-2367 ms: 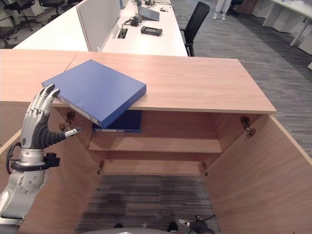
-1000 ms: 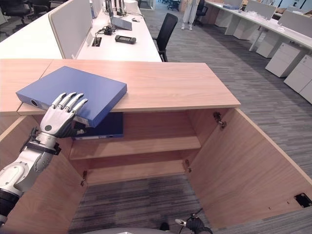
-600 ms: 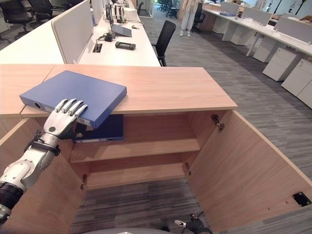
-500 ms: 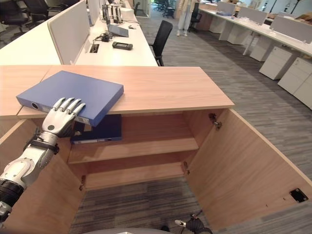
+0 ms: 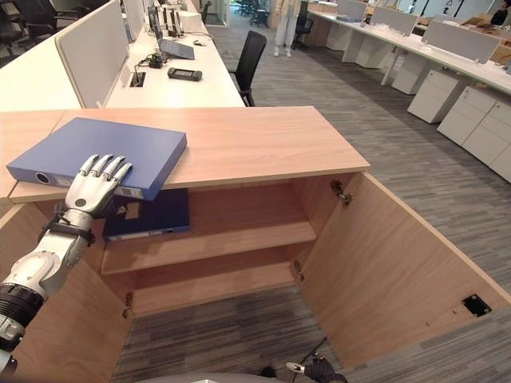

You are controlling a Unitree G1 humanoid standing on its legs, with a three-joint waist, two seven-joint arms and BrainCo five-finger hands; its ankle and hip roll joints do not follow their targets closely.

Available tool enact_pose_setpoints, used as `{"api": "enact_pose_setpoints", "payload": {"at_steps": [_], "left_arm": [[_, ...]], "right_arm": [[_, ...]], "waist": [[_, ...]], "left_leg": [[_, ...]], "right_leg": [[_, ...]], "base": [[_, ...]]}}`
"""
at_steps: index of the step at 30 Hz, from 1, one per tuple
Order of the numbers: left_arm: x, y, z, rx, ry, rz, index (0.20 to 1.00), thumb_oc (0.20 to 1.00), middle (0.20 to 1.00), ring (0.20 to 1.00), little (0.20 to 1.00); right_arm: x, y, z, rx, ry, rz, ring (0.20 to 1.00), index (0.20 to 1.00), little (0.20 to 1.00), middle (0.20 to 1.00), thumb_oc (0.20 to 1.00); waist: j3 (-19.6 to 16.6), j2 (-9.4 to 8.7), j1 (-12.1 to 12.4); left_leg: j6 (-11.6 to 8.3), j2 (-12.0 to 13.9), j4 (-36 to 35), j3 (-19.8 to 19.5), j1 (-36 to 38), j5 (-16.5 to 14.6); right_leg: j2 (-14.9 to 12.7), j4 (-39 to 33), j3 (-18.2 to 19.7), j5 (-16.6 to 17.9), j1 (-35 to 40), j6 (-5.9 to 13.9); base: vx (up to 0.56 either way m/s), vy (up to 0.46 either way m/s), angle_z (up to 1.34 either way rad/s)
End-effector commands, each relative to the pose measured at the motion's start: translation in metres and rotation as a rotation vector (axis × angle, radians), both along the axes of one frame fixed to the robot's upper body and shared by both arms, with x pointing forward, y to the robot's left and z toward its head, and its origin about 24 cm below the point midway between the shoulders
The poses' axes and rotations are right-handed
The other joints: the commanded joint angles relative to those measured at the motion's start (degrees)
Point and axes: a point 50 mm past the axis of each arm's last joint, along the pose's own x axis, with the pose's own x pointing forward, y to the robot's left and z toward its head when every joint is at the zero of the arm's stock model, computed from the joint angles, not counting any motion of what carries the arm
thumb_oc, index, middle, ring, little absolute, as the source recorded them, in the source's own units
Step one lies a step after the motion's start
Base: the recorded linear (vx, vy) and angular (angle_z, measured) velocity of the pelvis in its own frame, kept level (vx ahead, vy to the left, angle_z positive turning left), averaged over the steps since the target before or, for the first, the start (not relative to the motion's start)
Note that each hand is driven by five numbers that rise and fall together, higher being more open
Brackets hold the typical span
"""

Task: Put the empty folder in the office cabinet

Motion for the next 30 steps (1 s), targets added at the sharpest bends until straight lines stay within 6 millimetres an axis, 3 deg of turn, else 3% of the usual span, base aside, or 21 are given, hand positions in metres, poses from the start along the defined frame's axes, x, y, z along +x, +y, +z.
{"api": "enact_pose_setpoints", "payload": {"at_steps": [1,8,12,20,24,25,27,28,30], "left_arm": [[0.024,0.004,0.038,0.03,-0.119,0.039,0.2,0.2,0.2,0.2,0.2],[0.015,0.024,-0.005,-0.019,0.043,0.176,0.2,0.2,0.2,0.2,0.2],[0.009,0.029,-0.013,-0.068,0.057,0.206,0.2,0.2,0.2,0.2,0.2],[-0.001,0.014,-0.03,-0.217,0.054,0.193,0.2,0.2,0.2,0.2,0.2],[-0.006,-0.016,-0.023,-0.392,-0.009,0.081,0.2,0.2,0.2,0.2,0.2],[-0.01,-0.036,-0.014,-0.474,-0.037,-0.025,0.2,0.2,0.2,0.2,0.2],[-0.015,-0.046,-0.01,-0.517,-0.034,-0.077,0.2,0.2,0.2,0.2,0.2],[-0.023,-0.068,-0.002,-0.637,-0.034,-0.196,0.2,0.2,0.2,0.2,0.2],[-0.037,-0.085,0.007,-0.785,-0.027,-0.315,0.2,0.2,0.2,0.2,0.2]], "right_arm": [[0.03,-0.002,0.009,-0.036,-0.092,0.073,1.0,1.0,1.0,1.0,1.0],[0.028,-0.008,0.011,-0.045,-0.102,0.063,1.0,1.0,1.0,1.0,1.0],[0.02,-0.01,0.009,-0.051,-0.08,0.049,1.0,1.0,1.0,1.0,1.0],[0.016,-0.008,0.006,-0.048,-0.051,0.015,1.0,1.0,1.0,1.0,1.0],[0.021,-0.005,0.006,-0.036,-0.063,-0.014,1.0,1.0,1.0,1.0,1.0],[0.026,-0.003,0.007,-0.028,-0.078,-0.031,1.0,1.0,1.0,1.0,1.0],[0.029,-0.002,0.008,-0.025,-0.083,-0.038,1.0,1.0,1.0,1.0,1.0],[0.034,0.001,0.009,-0.007,-0.099,-0.062,1.0,1.0,1.0,1.0,1.0],[0.041,0.005,0.011,0.022,-0.129,-0.087,1.0,1.0,1.0,1.0,1.0]], "waist": [[1.96,-0.7,0.22],[2.24,-0.85,-0.26],[2.23,-1.1,-0.11],[2.46,-1.48,0.59],[2.96,-1.61,1.27],[3.32,-1.6,1.88],[3.42,-1.46,2.03],[3.81,-1.37,2.54],[4.16,-1.24,2.91]], "left_leg": [[1.07,-1.63,0.71,-2.85,4.55,-9.85],[1.21,-2.06,0.71,-2.68,5.07,-10.13],[1.21,-2.02,0.71,-2.67,5.14,-10.15],[1.25,-1.93,0.71,-3.07,4.95,-10.01],[1.31,-1.88,0.71,-3.79,4.58,-9.83],[1.35,-1.94,0.71,-4.31,4.2,-9.69],[1.4,-2.0,0.71,-4.7,4.04,-9.61],[1.47,-1.97,0.71,-5.08,3.73,-9.42],[1.45,-1.86,0.71,-5.58,3.36,-9.21]], "right_leg": [[1.28,0.45,-0.3,-5.38,1.02,4.34],[0.93,0.45,-0.19,-5.44,1.49,4.42],[0.96,0.45,-0.2,-5.51,1.61,4.38],[0.92,0.45,-0.64,-5.75,1.76,4.18],[0.81,0.45,-1.02,-5.86,1.84,3.95],[0.74,0.45,-1.32,-5.91,1.82,3.84],[0.69,0.45,-1.56,-5.97,1.87,3.78],[0.53,0.45,-1.84,-5.95,1.79,3.65],[0.49,0.45,-2.22,-6.0,1.69,3.46]], "base": [[0.0,0.0,0.0],[0.0,0.0,0.0],[0.0,0.0,0.0],[0.0,0.0,0.0],[-0.01,-0.003,0.01],[-0.02,-0.012,0.04],[-0.01,-0.009,0.07],[-0.01,-0.02,0.13],[-0.02,-0.024,0.22]]}}
